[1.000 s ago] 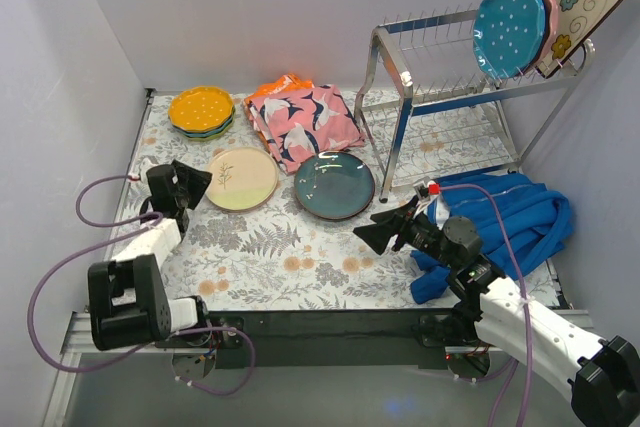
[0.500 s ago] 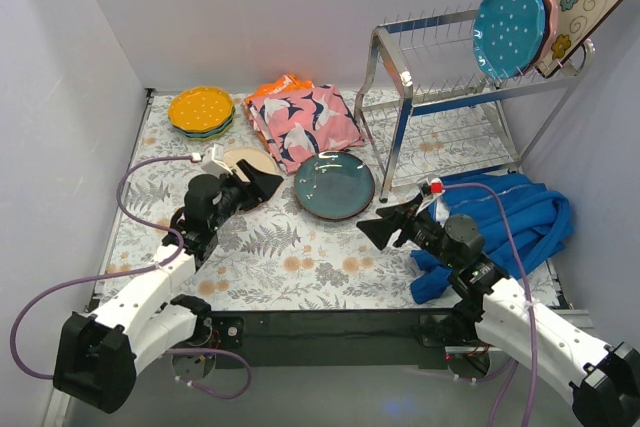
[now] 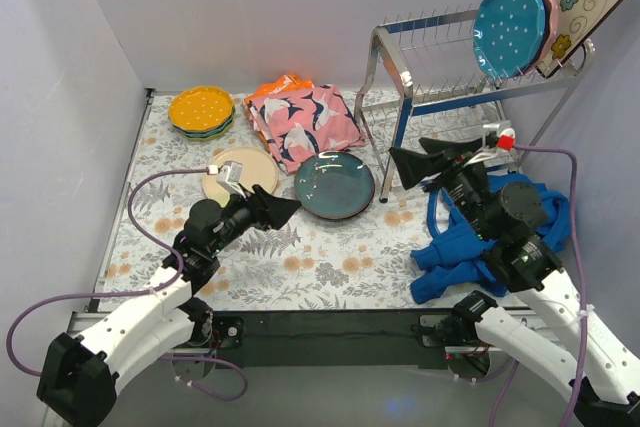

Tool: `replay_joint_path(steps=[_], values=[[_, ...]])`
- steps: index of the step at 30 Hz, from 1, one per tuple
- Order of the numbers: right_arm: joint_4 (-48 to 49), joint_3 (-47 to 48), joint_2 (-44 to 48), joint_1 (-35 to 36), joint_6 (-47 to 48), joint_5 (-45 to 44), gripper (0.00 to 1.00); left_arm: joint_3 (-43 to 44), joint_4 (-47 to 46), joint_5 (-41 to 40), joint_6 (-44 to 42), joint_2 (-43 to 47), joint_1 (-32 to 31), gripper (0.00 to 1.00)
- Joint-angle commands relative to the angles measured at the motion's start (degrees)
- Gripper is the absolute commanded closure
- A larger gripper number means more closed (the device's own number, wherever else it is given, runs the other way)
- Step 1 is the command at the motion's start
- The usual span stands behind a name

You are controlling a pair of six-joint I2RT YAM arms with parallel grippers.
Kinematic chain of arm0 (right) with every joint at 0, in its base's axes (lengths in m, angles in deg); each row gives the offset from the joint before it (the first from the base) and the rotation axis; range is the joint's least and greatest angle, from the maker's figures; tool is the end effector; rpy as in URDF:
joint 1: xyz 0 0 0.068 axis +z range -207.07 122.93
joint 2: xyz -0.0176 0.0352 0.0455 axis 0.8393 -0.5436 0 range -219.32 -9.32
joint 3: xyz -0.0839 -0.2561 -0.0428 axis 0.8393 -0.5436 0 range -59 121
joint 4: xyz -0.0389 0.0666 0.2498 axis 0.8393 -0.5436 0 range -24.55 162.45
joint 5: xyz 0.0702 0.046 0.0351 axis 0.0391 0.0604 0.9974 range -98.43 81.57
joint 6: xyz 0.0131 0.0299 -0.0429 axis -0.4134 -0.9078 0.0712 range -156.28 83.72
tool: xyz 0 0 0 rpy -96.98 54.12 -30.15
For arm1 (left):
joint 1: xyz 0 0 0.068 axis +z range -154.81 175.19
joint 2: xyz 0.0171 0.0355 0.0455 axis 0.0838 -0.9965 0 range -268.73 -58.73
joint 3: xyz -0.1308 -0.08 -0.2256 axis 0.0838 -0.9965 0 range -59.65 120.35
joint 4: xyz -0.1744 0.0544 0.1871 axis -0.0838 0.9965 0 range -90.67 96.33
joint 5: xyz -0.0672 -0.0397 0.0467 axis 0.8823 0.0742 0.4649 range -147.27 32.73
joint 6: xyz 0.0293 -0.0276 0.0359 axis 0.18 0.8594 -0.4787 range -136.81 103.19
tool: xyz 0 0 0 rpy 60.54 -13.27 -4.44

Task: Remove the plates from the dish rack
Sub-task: Unload the plate from the dish rack.

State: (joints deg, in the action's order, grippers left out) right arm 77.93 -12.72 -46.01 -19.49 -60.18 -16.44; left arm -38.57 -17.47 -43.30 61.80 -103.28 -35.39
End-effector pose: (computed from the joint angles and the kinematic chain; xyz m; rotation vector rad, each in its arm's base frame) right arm 0.1181 0.0848 0.3997 -0.0383 1.3555 0.8194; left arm 0.1579 -0.1032 0.2435 -0.6026 1.8777 -1.5610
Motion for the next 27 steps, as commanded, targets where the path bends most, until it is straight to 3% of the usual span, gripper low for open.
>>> replay_joint_path(steps=[1,12,16,20,27], values=[[-3.54,11.18,-4.0,0.21,6.75,-9.37,0.12,-2.26,-2.71,0.35,-2.41,4.29,-0.7,0.35],[-1.08,39.39,-32.55,-1.8,37.85,-33.03,0.03,-2.98,-2.28,-3.34,-3.81,5.18,-1.23,0.35],[-9.85,49.58,-39.33,-14.33,32.18,-22.62,0.04,-3.15,-2.1,-3.43,-3.55,5.62,-1.32,0.34],[-19.6,59.34,-44.43,-21.22,29.36,-17.93,0.04,-2.89,-1.92,-2.73,-3.46,5.53,-1.32,0.34],[-21.73,57.51,-41.71,-33.53,24.34,-5.81,0.04,-2.89,-1.66,-2.38,-3.29,6.41,-1.67,0.34]])
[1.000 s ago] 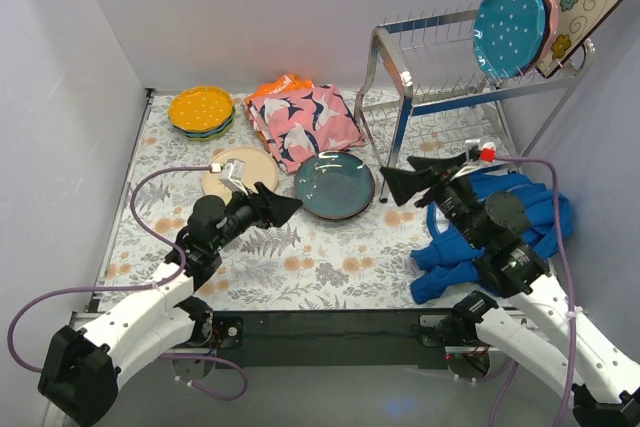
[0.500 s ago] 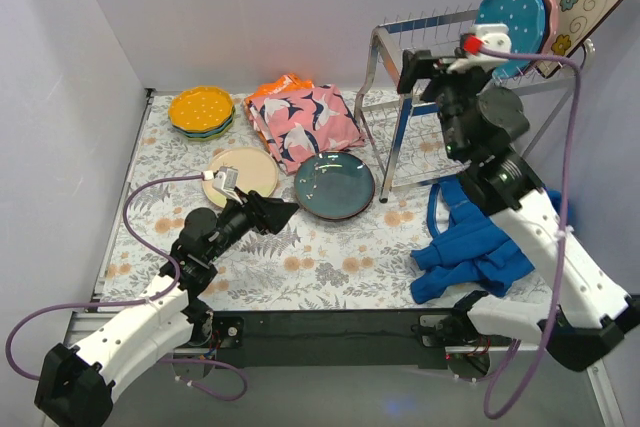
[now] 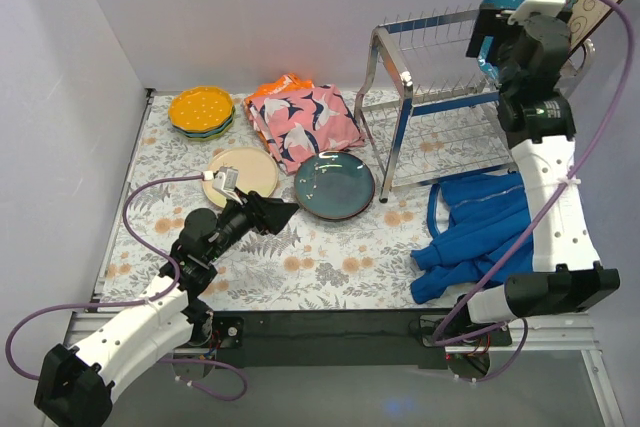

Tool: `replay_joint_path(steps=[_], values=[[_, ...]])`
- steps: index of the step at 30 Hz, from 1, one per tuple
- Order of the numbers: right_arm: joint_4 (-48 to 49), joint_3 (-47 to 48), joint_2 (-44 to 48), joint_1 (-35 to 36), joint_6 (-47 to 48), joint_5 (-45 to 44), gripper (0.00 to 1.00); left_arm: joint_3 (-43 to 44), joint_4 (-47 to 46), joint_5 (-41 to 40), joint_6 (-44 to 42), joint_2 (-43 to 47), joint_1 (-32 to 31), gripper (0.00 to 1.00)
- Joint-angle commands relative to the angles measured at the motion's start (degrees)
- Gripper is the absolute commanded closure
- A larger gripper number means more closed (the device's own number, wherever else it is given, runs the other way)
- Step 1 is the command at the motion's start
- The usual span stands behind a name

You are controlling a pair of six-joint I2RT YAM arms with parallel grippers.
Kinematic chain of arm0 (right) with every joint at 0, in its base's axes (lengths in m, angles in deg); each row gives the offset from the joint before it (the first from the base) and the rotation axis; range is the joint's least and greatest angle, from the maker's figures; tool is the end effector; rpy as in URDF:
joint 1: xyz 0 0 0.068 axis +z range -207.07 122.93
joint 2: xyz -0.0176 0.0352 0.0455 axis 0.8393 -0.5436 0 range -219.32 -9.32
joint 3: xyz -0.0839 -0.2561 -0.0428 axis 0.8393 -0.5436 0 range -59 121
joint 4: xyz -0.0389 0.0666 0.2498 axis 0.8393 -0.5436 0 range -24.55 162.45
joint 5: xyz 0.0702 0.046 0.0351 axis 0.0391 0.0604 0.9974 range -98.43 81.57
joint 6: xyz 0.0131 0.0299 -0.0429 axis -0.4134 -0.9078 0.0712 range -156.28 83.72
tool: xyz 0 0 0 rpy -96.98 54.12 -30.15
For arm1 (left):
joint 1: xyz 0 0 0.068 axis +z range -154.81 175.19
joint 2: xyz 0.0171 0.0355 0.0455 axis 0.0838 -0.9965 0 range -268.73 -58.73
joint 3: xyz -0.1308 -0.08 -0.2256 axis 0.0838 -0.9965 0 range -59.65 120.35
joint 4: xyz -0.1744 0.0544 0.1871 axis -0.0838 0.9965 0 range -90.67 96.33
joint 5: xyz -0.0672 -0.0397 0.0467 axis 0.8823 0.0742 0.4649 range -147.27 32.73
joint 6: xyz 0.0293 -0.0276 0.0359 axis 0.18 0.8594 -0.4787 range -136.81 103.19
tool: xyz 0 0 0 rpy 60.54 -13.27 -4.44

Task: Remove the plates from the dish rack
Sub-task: Unload the plate from the dish rack.

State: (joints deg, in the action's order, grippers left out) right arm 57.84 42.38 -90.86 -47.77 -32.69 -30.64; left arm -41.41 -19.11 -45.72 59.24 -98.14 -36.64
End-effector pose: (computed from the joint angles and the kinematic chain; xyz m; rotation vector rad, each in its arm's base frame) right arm 0.2960 0.0349 0.5241 0.1478 1.4823 -0.2061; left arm 0.1450 -0.0983 0.2433 -0.5367 1.8000 -1.5523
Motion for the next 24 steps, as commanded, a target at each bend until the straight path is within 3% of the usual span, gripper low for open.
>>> replay_joint_path(steps=[1,9,24], values=[[-2.0,2.5,3.4,-6.91,-3.16,8.85,0.04,-0.05,-0.02,0.05,-0.64,1.27,-0.51,0.34],[-2.52,4.35,2.7,-13.07,-7.81,15.44,0.05,0.31,0.07,0.58,-0.47,1.1,-0.68,0.34],[0.54,4.27,-1.87,-14.05,-5.88,16.85,0.11,0.39,0.07,0.93,-0.03,1.45,-1.04,0.35]])
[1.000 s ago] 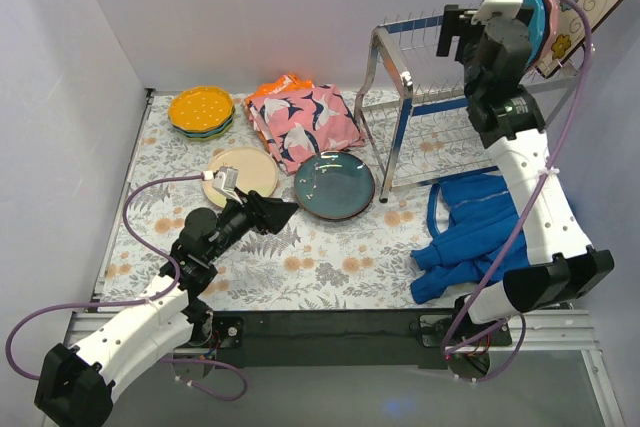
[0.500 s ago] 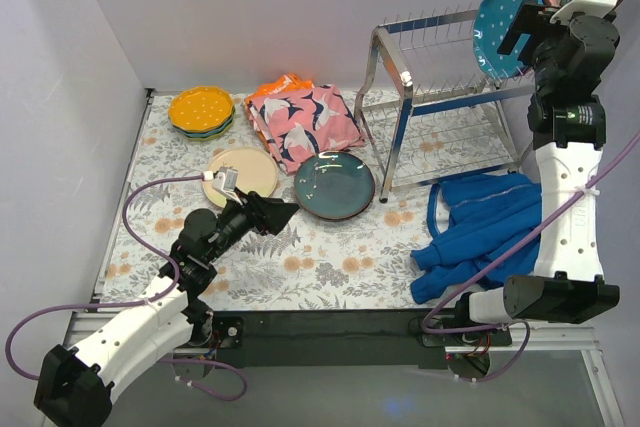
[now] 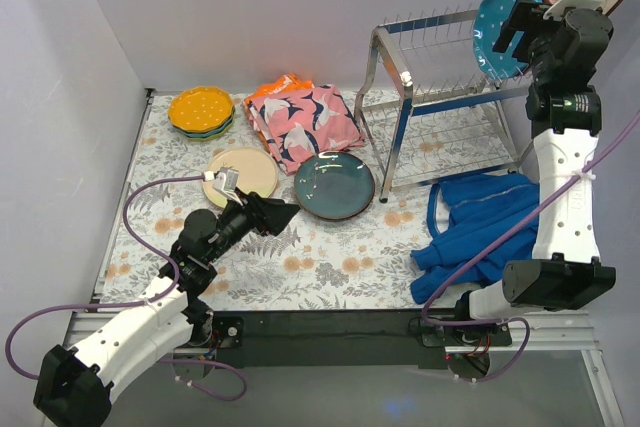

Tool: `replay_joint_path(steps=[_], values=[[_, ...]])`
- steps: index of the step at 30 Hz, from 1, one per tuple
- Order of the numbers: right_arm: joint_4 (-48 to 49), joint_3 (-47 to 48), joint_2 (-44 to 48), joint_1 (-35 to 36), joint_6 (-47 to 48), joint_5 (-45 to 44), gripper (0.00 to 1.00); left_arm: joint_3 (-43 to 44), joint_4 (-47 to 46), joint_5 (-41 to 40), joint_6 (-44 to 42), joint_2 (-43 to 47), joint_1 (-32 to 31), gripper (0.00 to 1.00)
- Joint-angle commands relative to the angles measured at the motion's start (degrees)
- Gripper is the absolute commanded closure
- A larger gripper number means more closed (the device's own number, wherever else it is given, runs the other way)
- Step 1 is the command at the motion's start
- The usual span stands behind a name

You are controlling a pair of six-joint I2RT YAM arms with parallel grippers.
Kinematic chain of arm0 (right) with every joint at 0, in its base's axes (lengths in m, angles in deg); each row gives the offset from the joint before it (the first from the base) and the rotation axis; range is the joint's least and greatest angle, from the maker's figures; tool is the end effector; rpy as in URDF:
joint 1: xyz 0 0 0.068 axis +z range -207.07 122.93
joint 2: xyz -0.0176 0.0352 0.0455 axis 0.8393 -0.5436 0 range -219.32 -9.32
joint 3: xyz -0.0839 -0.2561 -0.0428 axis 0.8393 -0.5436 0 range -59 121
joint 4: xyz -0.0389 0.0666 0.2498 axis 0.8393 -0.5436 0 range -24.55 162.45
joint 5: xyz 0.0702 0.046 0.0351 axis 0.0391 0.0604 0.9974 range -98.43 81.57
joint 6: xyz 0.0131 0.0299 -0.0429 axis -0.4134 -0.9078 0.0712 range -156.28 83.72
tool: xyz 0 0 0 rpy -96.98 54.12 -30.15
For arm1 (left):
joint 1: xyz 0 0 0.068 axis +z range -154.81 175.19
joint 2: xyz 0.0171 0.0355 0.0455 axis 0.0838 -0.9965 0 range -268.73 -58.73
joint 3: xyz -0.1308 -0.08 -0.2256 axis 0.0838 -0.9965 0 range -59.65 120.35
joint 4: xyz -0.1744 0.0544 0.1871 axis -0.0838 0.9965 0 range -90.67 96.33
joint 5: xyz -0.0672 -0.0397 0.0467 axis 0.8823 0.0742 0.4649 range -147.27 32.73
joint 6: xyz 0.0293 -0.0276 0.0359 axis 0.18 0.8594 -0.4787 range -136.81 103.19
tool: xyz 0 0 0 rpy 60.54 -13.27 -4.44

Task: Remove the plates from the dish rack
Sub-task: Unload the plate from the dish rack.

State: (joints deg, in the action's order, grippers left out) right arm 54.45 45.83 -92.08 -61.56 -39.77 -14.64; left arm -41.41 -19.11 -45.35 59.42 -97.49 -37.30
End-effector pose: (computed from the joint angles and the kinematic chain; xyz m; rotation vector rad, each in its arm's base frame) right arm 0.2991 -0.0273 0.5309 0.1914 1.4886 -0.0954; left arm 0.1425 -0.0993 0.2451 -0.5197 1.7980 -1.5727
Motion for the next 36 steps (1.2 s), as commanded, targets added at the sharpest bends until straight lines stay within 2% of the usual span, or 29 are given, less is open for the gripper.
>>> replay_joint_path(steps=[1,8,36], values=[[4.28,0.37,-0.82,-0.25,1.29,0.94,0.12,0.31,0.07,0.56,-0.2,0.79,-0.38,0.34],[6.75,-2.35,-1.44,-0.25,2.87,-2.21,0.12,0.39,-0.02,1.17,0.15,0.71,-0.47,0.34],[8.59,-2.36,-6.62,2.38,7.62,-2.04,0.15,0.48,0.07,1.35,0.5,1.15,-0.64,0.34]])
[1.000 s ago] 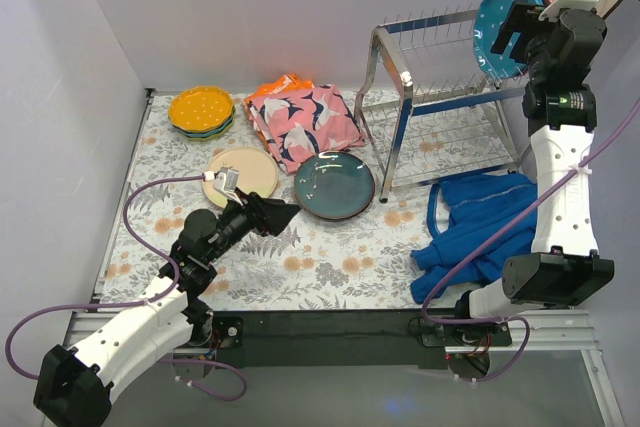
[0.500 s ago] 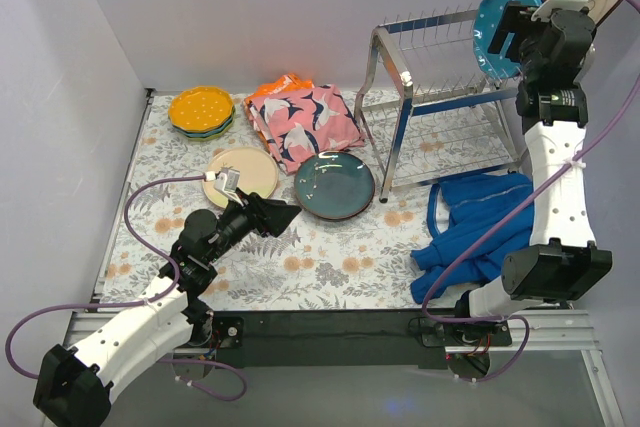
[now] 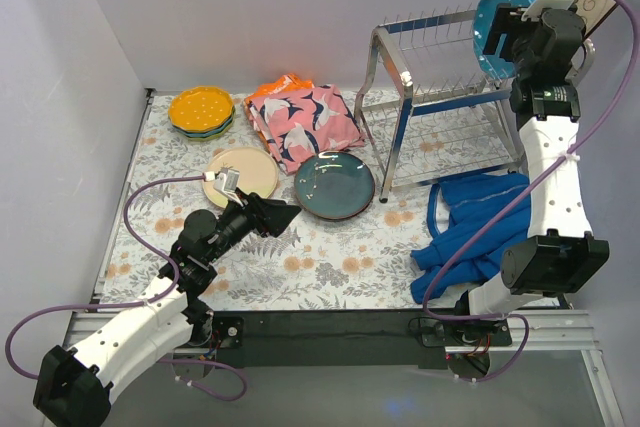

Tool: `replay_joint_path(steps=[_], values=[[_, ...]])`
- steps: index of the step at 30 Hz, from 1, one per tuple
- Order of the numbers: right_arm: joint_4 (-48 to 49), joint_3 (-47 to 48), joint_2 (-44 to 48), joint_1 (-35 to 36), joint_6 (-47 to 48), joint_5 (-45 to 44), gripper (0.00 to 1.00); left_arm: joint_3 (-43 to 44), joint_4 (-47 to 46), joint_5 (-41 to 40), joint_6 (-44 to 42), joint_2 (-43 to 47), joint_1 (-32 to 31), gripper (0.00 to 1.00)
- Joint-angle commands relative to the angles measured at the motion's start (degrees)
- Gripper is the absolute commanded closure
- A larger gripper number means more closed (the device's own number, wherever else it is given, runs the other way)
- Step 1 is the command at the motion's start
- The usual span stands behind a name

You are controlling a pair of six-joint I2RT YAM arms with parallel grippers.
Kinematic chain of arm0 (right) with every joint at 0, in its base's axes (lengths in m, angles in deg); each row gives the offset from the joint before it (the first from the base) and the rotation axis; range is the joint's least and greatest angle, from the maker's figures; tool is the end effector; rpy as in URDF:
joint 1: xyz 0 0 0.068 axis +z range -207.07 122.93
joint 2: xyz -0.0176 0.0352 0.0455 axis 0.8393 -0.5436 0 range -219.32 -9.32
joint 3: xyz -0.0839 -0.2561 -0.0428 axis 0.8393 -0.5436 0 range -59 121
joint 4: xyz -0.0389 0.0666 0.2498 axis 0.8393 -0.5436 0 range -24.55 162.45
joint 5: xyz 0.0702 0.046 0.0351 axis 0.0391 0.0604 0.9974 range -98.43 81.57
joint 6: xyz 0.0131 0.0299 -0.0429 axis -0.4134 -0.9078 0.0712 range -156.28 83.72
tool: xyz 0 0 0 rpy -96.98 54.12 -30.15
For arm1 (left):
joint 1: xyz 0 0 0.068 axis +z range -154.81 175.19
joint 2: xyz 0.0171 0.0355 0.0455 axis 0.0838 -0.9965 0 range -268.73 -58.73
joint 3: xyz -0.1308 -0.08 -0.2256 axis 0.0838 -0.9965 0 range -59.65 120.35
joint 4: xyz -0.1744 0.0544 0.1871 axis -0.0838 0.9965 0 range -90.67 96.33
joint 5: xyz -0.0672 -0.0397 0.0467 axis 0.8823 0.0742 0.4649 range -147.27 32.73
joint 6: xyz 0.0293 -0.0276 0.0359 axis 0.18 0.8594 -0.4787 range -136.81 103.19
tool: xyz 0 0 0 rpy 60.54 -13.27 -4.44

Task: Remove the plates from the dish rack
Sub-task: Unload the plate from the dish rack.

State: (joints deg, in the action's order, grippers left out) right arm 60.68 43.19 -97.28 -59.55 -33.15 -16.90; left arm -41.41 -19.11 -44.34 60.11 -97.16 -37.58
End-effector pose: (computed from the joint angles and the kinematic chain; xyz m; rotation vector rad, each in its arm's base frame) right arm 0.3419 -0.0200 0.5005 0.1094 1.5274 -0.1910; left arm 0.1409 -0.1001 0.2460 -0.5106 1.8040 -1.5994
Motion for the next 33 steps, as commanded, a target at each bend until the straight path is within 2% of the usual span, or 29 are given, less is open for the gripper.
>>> replay_joint_path(steps=[1,7,20,29,30,33], values=[[2.28,0.38,-1.6,0.46,1.17,0.21,0.16,0.39,-0.02,0.34,-0.28,0.82,-0.36,0.34],[2.37,0.9,-2.3,0.64,2.05,-0.14,0.19,0.39,-0.02,0.34,-0.2,0.82,-0.36,0.35],[2.98,1.69,-3.09,0.64,5.21,0.03,0.39,0.39,-0.11,0.52,-0.02,0.64,-0.36,0.34],[5.44,-0.15,-1.6,0.64,6.97,1.44,0.78,0.31,-0.37,0.87,0.15,0.64,-0.36,0.34],[5.79,-0.33,-1.51,0.64,7.32,1.61,0.86,0.31,-0.37,0.87,0.15,0.64,-0.36,0.34],[6.93,-0.85,-0.9,0.64,7.67,2.05,0.99,0.31,-0.37,0.87,0.15,0.55,-0.36,0.34]])
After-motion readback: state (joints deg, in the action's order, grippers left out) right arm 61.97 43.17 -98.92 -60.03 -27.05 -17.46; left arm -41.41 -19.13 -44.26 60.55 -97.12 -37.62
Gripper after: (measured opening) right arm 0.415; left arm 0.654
